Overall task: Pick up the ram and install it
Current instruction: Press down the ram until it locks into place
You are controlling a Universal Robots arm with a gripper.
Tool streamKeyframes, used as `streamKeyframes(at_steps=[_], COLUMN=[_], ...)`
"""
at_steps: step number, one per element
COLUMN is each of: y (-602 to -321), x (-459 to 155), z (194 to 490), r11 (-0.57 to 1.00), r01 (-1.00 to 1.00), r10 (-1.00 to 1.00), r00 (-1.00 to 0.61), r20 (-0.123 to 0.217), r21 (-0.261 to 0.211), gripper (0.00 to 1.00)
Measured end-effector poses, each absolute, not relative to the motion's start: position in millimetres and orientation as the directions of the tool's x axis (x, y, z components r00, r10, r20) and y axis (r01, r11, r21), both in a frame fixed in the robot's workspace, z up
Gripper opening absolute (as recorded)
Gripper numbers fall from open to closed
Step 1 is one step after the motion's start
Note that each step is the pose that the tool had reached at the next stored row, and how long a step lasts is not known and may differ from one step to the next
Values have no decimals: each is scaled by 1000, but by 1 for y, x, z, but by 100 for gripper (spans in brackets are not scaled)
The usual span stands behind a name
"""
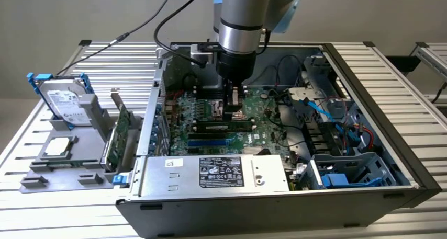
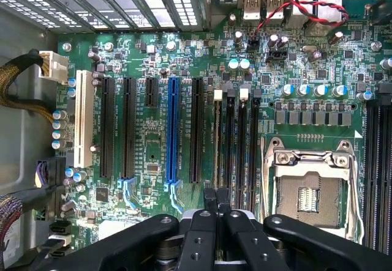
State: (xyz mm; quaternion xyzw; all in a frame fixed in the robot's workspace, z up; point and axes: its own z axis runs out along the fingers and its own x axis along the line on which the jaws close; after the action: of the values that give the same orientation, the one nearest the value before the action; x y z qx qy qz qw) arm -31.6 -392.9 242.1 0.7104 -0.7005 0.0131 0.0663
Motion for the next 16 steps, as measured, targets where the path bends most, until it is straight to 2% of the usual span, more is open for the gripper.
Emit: streamKeyframes(at_steps=[9,16], y=[-393,-393], x=[-32,-32], z=[242,230], r11=[-10,-10], r01=[-997,-997], r10=[-994,-994], r00=[18,18], r20=[112,112], r21=[76,74], gripper=[11,11])
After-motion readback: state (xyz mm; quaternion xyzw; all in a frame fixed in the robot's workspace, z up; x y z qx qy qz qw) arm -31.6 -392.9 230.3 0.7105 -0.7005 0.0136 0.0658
